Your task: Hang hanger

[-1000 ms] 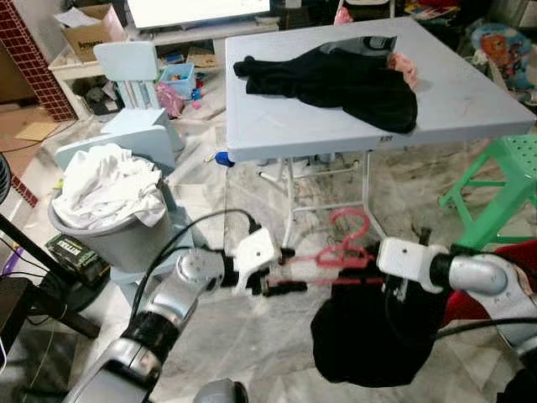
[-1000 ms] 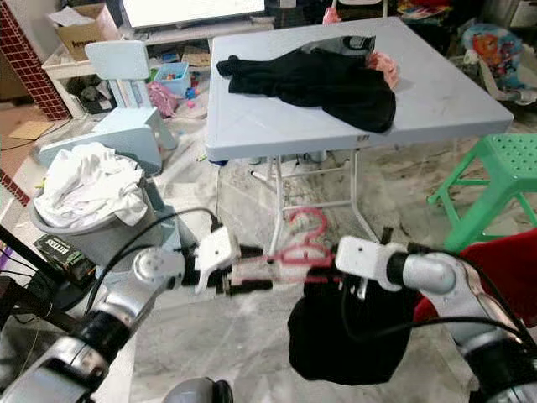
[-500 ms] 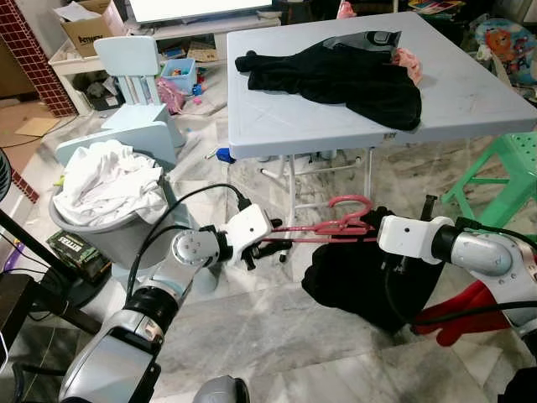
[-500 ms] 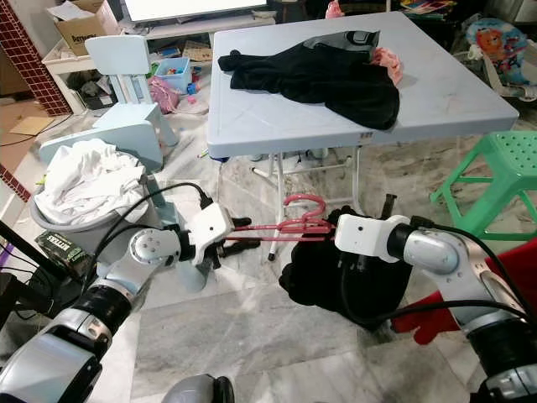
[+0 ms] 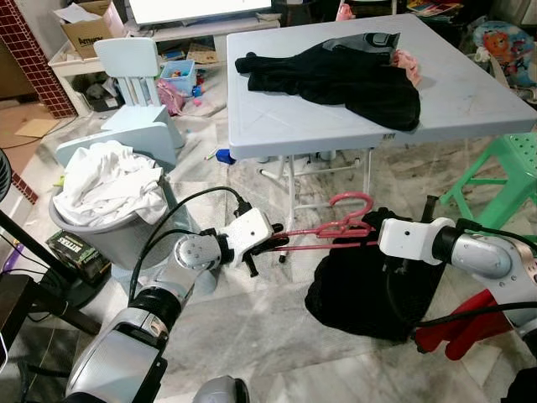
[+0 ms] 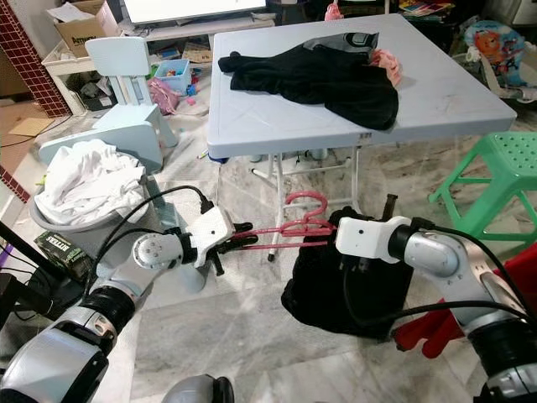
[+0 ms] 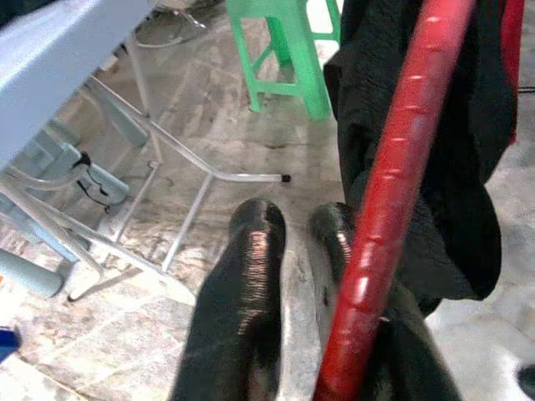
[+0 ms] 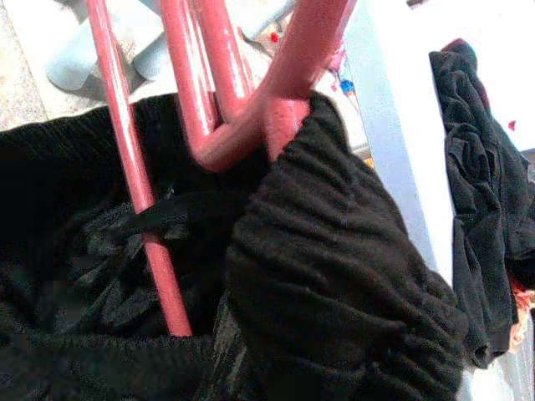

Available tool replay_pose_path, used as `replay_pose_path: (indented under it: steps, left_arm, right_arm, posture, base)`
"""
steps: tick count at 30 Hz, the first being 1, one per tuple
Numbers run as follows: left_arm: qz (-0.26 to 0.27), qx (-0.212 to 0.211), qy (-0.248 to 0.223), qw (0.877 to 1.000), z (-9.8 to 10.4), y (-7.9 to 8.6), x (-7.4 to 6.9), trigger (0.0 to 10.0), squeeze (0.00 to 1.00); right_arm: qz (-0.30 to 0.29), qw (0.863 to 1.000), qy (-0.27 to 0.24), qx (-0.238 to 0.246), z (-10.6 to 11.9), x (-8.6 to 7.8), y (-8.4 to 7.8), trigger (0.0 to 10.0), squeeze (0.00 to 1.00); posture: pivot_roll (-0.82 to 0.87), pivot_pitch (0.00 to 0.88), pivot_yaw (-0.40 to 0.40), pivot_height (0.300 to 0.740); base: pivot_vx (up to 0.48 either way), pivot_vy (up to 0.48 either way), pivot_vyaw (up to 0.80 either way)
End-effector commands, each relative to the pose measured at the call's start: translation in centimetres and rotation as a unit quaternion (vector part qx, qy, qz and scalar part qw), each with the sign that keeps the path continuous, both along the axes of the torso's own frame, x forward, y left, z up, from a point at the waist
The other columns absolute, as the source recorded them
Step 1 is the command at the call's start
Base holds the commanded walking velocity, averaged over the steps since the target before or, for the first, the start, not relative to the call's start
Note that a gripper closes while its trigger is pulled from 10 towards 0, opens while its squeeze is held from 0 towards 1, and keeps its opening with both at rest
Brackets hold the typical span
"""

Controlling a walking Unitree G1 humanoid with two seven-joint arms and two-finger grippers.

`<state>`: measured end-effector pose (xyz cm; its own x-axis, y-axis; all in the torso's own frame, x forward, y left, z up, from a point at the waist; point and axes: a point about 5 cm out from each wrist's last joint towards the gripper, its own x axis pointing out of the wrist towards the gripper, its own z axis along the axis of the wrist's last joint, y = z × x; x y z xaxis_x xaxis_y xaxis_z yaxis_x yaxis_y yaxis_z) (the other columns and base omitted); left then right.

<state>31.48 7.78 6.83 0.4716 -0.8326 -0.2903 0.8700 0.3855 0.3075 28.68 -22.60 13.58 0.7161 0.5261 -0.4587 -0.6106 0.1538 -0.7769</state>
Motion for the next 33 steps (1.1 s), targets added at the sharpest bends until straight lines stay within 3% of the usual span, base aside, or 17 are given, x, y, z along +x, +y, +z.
replay_pose_path:
  steps: [1,3,4,5,6,7,22,27,30,33]
  left_arm:
    - [-0.015,-0.008,-0.022,1.0,1.1,-1.0,0.5,2.2,0.0]
    - [-0.017,-0.007,-0.02,1.0,1.1,-1.1,0.5,2.2,0.0]
    - [-0.022,-0.006,-0.012,1.0,0.9,-1.4,0.4,4.9,0.0]
    - [-0.024,-0.013,0.008,1.0,0.7,-1.7,0.2,10.0,0.0]
    - [-0.023,-0.018,0.018,0.999,0.6,-1.9,0.2,10.0,0.0]
    - [-0.026,-0.025,0.028,0.999,0.5,-2.1,0.1,10.0,1.0]
    - [-0.037,-0.026,0.026,0.999,1.0,-3.2,0.3,10.0,1.0]
    - [-0.05,-0.037,0.054,0.997,0.7,-3.8,-0.1,10.0,1.0]
    - [-0.066,-0.051,0.094,0.992,0.3,-4.1,-0.6,10.0,1.0]
    - [-0.074,-0.04,0.084,0.993,0.1,-4.1,-0.9,10.0,1.0]
  right_arm:
    - [0.037,0.999,-0.015,0.013,0.5,-0.1,1.6,10.0,0.0]
    - [0.038,0.999,-0.014,0.013,0.4,-0.1,1.6,10.0,0.0]
    - [0.039,0.999,-0.014,0.013,0.2,-0.2,1.7,10.0,0.0]
    - [0.04,0.999,-0.013,0.014,0.2,-0.2,1.8,10.0,0.0]
    - [0.041,0.999,-0.013,0.015,0.2,-0.2,1.8,10.0,0.0]
    - [0.041,0.999,-0.012,0.016,0.2,-0.2,1.9,10.0,0.0]
    - [0.055,0.998,0.009,0.002,-1.0,-0.9,2.3,10.0,0.0]
    - [0.06,0.998,0.021,-0.015,-1.9,-1.4,2.2,10.0,0.0]
    - [0.053,0.998,0.02,-0.021,-2.0,-1.3,1.7,10.0,0.0]
    - [0.048,0.999,0.015,-0.014,-1.8,-1.1,1.8,10.0,0.0]
  posture:
    - [-0.1,0.0,0.095,0.74]
    - [-0.11,0.0,0.096,0.74]
    - [-0.11,0.0,0.096,0.74]
    - [-0.11,0.0,0.096,0.74]
    - [-0.11,0.0,0.096,0.74]
    - [-0.11,0.0,0.097,0.74]
    - [-0.11,0.0,0.096,0.74]
    - [-0.11,0.0,0.096,0.74]
    - [-0.11,0.0,0.096,0.74]
    - [-0.11,0.0,0.096,0.74]
  base:
    - [0.0,0.0,0.0]
    - [0.0,0.0,0.0]
    - [0.0,0.0,0.0]
    - [0.0,0.0,0.0]
    - [0.0,0.0,0.0]
    - [0.0,0.0,0.0]
    - [0.0,0.0,0.0]
    - [0.0,0.0,0.0]
    - [0.0,0.0,0.0]
    - [0.0,0.0,0.0]
